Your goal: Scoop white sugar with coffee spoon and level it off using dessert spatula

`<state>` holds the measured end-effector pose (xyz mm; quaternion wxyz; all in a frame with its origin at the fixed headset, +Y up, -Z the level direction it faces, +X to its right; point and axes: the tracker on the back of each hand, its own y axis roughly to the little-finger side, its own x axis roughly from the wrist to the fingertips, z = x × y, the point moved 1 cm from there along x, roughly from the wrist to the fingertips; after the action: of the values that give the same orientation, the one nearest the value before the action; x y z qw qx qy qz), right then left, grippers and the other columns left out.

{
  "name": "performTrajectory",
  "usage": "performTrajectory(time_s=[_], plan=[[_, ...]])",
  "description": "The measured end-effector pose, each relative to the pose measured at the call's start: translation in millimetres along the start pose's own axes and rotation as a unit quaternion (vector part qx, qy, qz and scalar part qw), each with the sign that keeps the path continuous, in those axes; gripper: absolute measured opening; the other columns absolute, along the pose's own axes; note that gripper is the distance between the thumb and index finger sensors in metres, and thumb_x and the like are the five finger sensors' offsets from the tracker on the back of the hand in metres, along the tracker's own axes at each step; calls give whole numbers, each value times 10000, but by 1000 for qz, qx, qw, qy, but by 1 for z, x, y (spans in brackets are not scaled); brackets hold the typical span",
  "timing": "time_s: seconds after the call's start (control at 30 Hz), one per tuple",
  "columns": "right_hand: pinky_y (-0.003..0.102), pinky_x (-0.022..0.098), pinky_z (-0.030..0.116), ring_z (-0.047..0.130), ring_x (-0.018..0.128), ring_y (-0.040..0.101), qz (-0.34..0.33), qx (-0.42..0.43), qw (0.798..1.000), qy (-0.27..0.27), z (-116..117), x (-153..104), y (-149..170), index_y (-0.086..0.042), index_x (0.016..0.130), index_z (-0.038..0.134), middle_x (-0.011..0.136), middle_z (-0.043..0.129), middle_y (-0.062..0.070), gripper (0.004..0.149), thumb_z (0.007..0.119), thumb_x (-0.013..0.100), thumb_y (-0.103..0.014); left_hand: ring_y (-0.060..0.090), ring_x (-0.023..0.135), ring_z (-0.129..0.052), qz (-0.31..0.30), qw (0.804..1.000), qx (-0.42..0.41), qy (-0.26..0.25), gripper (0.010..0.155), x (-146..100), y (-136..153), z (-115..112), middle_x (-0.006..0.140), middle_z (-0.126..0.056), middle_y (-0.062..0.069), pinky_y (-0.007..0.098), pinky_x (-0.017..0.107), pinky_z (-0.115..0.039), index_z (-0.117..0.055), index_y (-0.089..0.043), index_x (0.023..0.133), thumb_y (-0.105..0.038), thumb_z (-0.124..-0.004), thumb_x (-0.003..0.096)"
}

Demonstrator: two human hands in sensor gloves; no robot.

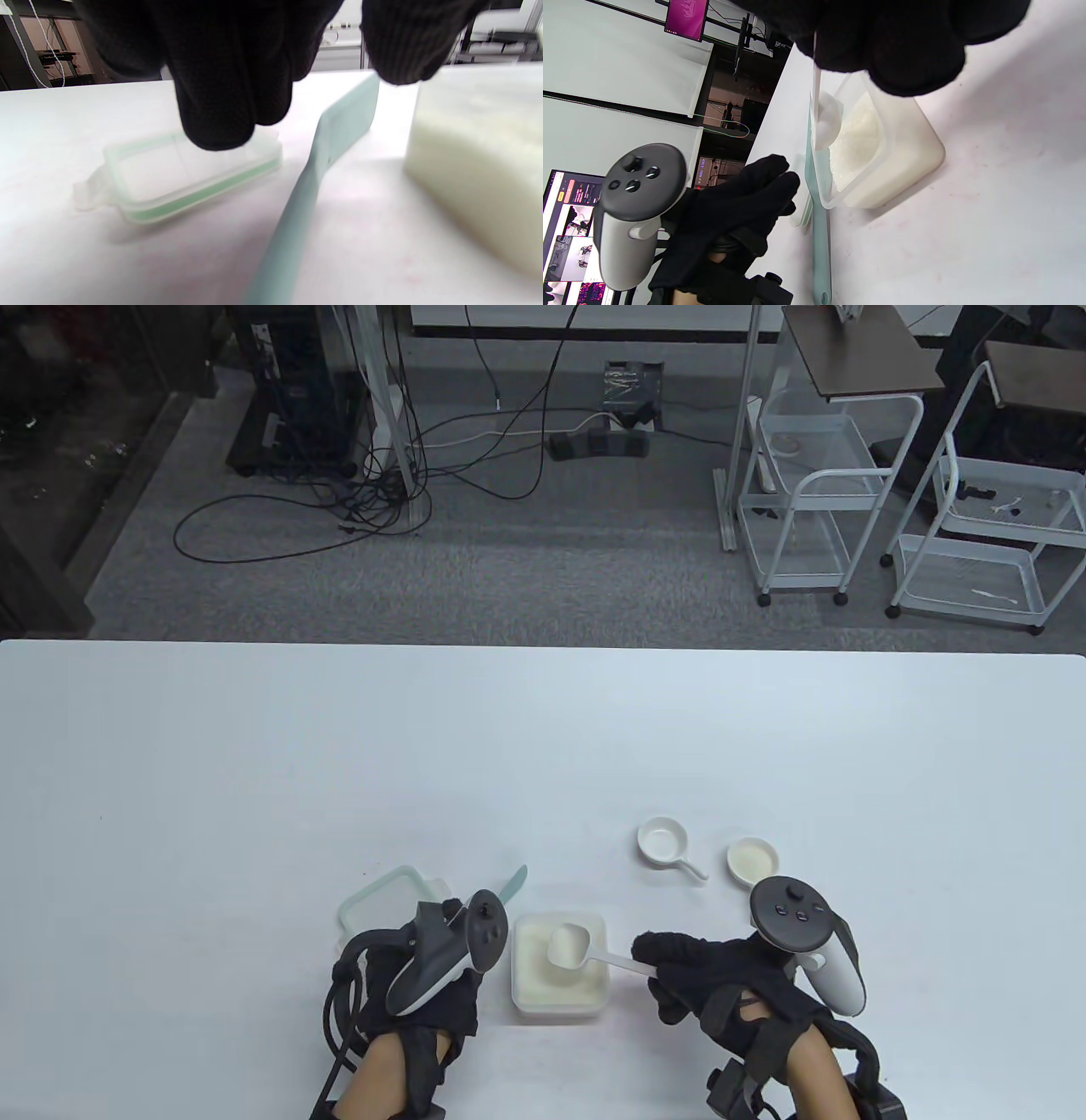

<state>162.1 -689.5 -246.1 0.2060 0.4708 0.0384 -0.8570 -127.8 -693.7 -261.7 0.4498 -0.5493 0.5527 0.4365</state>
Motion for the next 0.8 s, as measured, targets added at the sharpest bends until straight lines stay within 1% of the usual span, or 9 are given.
performTrajectory(time_s=[0.1,0.2,0.27,0.33,0.4,0.5,0.63,0.7,0.8], plan=[[686,548,652,875,544,408,-1,1,1000,-1,1,1,0,37,951,650,659,825,253,478,666,500,-121,334,832,-991,-10,999,-25,-18,802,-2,0,4,1027,-862,111,576,675,-734,-602,-163,1103,-612,-739,453],[684,548,653,875,545,407,-5,3,1000,7,0,1,0,34,953,648,661,825,251,479,667,501,-124,432,975,-804,-32,999,-26,-30,870,-3,-3,5,1137,-683,163,637,709,-638,-490,-149,1136,-631,-715,447],[682,550,653,875,547,406,-10,9,1000,12,-2,1,0,35,953,647,662,824,251,480,666,501,-125,482,1010,-717,-39,998,-18,-38,900,-4,-6,6,1170,-597,196,670,716,-584,-442,-149,1147,-640,-707,442],[682,550,653,875,547,405,-18,18,999,28,-6,0,1,34,954,646,663,822,250,480,665,501,-125,492,1018,-696,-36,999,-11,-33,909,-6,-8,5,1181,-568,202,678,719,-570,-426,-149,1151,-645,-704,442],[680,551,655,875,549,402,-26,21,998,49,-10,0,1,32,954,645,664,822,247,480,665,501,-127,495,1021,-688,-39,999,-22,-17,915,-6,-9,4,1183,-552,214,682,720,-564,-413,-144,1154,-644,-702,445],[679,551,655,873,551,401,-36,30,995,90,-18,0,4,28,954,642,666,821,245,479,663,501,-128,500,1025,-675,-45,998,-36,-13,916,-6,-11,2,1185,-543,218,688,721,-553,-407,-142,1154,-642,-702,446],[680,553,652,870,557,400,-46,41,986,157,-30,-1,10,25,956,636,671,816,244,482,662,500,-129,514,1031,-653,-55,998,-29,-13,902,-7,-14,1,1191,-537,213,700,721,-534,-408,-173,1158,-643,-701,445],[680,552,653,872,554,401,-46,49,978,198,-37,-3,14,24,954,638,669,817,245,483,664,497,-128,525,1038,-624,-63,998,-28,-13,904,-8,-18,0,1197,-516,216,710,721,-514,-400,-179,1159,-645,-700,445],[684,559,643,861,568,408,-44,55,970,231,-43,-4,18,23,960,627,681,806,249,486,664,498,-124,527,1042,-615,-71,997,-21,-16,911,-10,-22,1,1200,-506,215,716,720,-507,-397,-172,1159,-647,-699,442]])
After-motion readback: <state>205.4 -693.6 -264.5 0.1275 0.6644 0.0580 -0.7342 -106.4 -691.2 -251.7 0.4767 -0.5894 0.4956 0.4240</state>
